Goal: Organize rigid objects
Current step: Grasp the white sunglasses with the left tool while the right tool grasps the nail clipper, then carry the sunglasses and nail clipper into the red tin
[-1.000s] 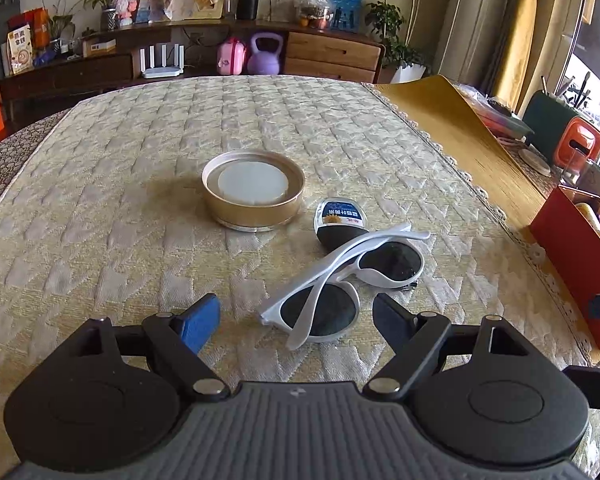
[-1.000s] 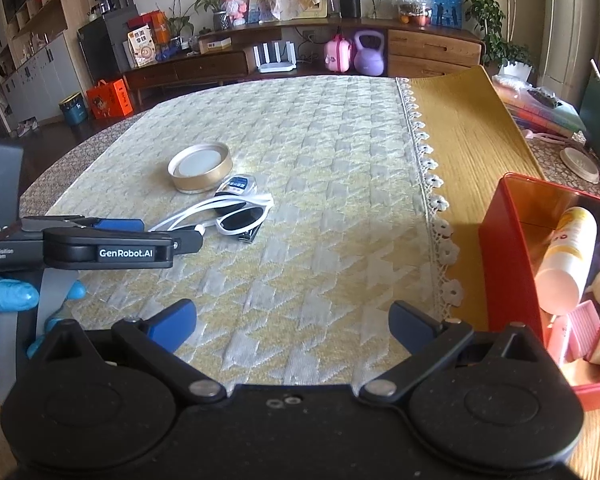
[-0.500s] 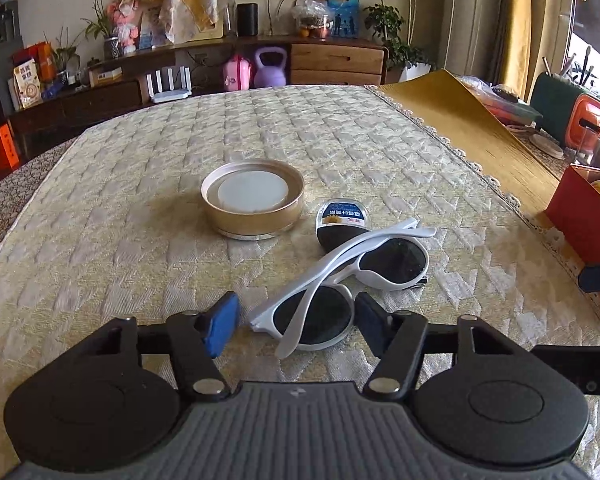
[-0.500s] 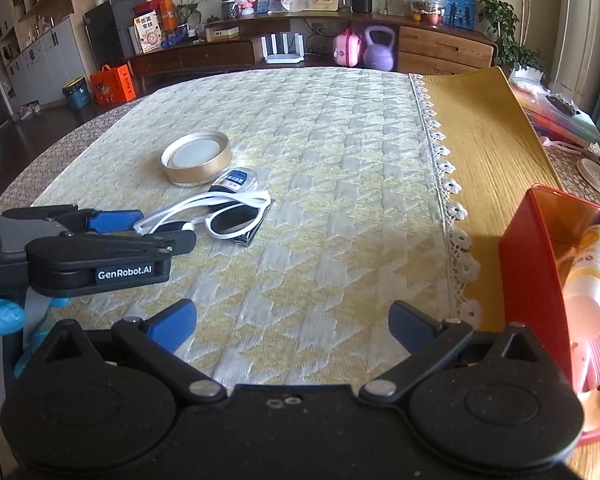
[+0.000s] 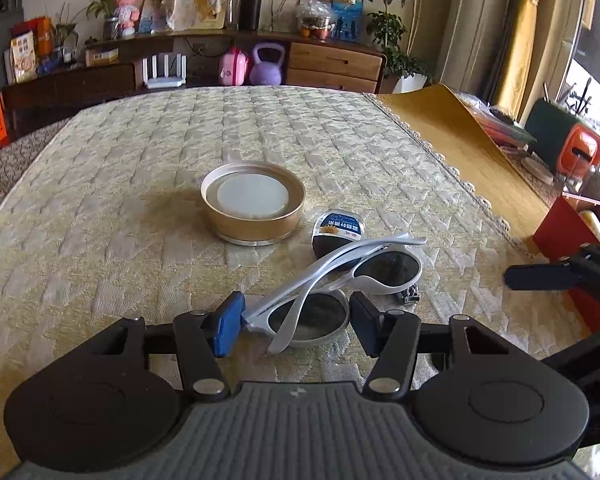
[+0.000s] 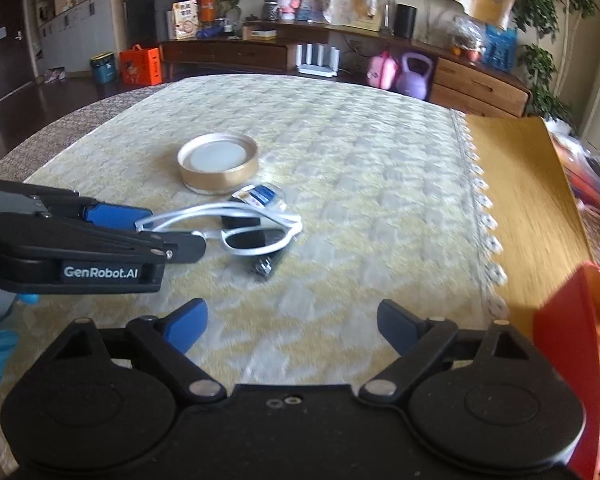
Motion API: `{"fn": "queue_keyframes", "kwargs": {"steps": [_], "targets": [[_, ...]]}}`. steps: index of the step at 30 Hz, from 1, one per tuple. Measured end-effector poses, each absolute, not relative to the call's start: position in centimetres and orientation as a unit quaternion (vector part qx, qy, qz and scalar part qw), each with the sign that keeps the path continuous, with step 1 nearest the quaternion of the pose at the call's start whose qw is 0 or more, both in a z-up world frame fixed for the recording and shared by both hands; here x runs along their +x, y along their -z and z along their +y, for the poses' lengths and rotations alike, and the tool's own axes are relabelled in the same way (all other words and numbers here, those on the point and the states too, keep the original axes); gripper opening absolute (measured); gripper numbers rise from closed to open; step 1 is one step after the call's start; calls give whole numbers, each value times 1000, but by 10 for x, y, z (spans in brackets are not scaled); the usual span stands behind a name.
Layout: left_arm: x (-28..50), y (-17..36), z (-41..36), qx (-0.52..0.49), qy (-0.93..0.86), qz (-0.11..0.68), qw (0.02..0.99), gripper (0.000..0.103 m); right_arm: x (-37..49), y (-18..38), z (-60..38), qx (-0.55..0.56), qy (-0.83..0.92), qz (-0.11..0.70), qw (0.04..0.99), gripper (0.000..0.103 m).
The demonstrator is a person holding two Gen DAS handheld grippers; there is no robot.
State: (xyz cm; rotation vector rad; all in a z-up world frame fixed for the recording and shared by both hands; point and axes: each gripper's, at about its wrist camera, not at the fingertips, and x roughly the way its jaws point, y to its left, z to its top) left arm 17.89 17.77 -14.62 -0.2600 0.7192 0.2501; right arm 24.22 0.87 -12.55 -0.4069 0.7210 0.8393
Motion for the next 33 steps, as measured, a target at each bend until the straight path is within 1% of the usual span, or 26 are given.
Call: {"fn": "queue_keyframes", "kwargs": {"steps": [5, 8, 9, 10, 12, 16, 18, 19, 22, 23, 24, 27, 33], "targets": [[178, 145, 183, -149, -121, 351, 916, 57, 249, 131, 27, -200, -408, 336, 825, 75], [178, 145, 182, -151, -122, 351, 916, 57, 252, 135, 33, -201, -403, 336, 827, 71], [177, 145, 182, -151, -122, 351, 916, 57, 253, 136, 35, -200, -403, 337, 827, 66], [177, 145, 183, -153, -123, 350, 916, 57, 253, 137, 37, -200, -406, 338, 826, 64], [177, 144, 184, -159, -122, 349, 915, 57, 252, 137, 39, -198, -409, 333, 826, 56], [175, 145, 184, -160, -121, 345, 917, 57, 250, 137, 39, -193, -421, 334, 821, 45], [175, 145, 185, -164, -120, 344, 917, 57, 250, 136, 37, -191, -423, 334, 820, 36], [174, 145, 186, -165, -121, 344, 917, 57, 251, 136, 36, -190, -423, 334, 820, 34], [172, 145, 188, -170, -121, 342, 916, 57, 254, 135, 34, -184, -423, 337, 821, 22], [171, 145, 189, -170, -122, 343, 916, 57, 256, 135, 33, -180, -418, 339, 824, 16], [171, 144, 189, -168, -123, 344, 916, 57, 258, 134, 31, -175, -415, 342, 825, 14], [168, 143, 189, -163, -127, 344, 916, 57, 257, 133, 27, -173, -410, 343, 827, 11], [160, 141, 181, -156, -124, 348, 916, 57, 242, 133, 8, -175, -389, 346, 836, 11]]}}
